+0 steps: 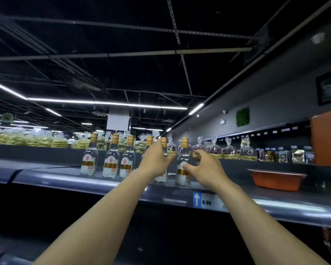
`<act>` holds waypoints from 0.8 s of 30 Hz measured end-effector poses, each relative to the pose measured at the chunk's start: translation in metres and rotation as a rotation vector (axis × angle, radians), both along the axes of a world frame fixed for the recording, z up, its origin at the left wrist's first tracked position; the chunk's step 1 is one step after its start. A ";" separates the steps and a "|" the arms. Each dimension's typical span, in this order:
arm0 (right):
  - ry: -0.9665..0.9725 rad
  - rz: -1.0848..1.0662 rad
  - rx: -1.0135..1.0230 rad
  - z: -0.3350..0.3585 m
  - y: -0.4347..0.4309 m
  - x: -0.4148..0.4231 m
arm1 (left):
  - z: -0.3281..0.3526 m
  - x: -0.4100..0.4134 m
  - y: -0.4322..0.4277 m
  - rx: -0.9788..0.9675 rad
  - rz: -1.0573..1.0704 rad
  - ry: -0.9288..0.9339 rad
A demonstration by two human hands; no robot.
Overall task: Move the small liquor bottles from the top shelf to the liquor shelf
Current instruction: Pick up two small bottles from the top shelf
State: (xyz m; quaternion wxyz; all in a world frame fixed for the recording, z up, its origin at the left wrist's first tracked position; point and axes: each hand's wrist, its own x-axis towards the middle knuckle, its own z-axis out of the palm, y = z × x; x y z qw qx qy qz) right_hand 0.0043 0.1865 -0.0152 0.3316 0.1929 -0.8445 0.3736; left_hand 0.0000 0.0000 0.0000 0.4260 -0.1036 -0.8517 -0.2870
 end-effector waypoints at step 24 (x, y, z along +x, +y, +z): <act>0.085 0.021 -0.162 0.009 0.009 -0.012 | 0.017 -0.006 0.011 0.167 -0.003 0.204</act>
